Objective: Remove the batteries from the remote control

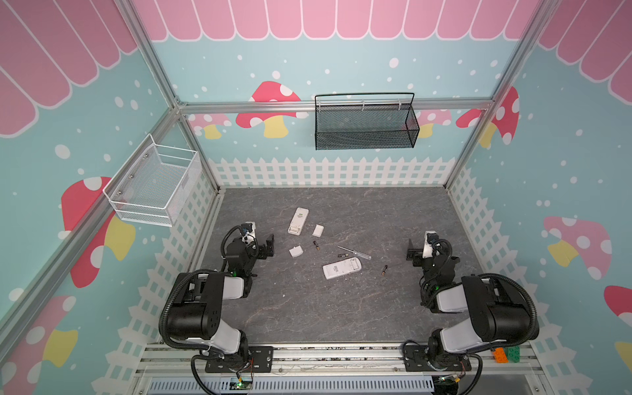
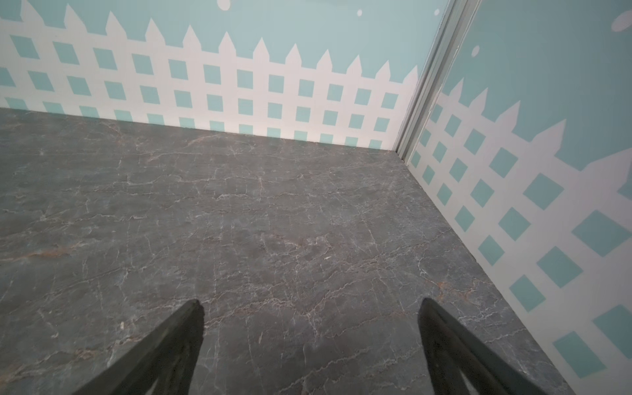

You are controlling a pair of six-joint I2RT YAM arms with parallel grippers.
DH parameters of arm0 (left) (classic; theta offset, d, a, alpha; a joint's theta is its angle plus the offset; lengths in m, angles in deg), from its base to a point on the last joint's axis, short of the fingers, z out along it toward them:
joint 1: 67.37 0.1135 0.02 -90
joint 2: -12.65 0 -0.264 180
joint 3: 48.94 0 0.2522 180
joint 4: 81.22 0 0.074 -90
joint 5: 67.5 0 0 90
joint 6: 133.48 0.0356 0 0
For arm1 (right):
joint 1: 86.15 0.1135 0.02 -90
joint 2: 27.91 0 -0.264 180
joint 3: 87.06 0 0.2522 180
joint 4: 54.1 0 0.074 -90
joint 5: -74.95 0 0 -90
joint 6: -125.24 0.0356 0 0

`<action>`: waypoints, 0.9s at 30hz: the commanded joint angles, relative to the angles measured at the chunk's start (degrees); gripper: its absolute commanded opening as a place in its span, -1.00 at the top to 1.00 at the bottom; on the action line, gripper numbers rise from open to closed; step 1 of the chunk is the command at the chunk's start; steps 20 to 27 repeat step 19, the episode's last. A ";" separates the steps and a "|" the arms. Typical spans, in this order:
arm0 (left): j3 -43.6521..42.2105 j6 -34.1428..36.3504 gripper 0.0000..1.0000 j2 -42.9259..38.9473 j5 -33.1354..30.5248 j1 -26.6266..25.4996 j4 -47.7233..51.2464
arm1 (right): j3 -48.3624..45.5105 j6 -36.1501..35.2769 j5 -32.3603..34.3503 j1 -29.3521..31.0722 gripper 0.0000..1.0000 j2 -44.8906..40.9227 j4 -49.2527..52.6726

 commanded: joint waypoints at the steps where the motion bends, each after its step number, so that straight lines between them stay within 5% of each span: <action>1: 0.50 -1.13 -0.99 -0.64 0.13 0.24 -0.81 | 0.57 0.33 1.20 0.18 -0.98 -0.08 -1.77; 27: 0.59 -1.04 -0.99 -0.62 -0.39 -0.08 -0.65 | -4.61 -2.00 -2.03 0.79 -0.98 -0.80 -10.55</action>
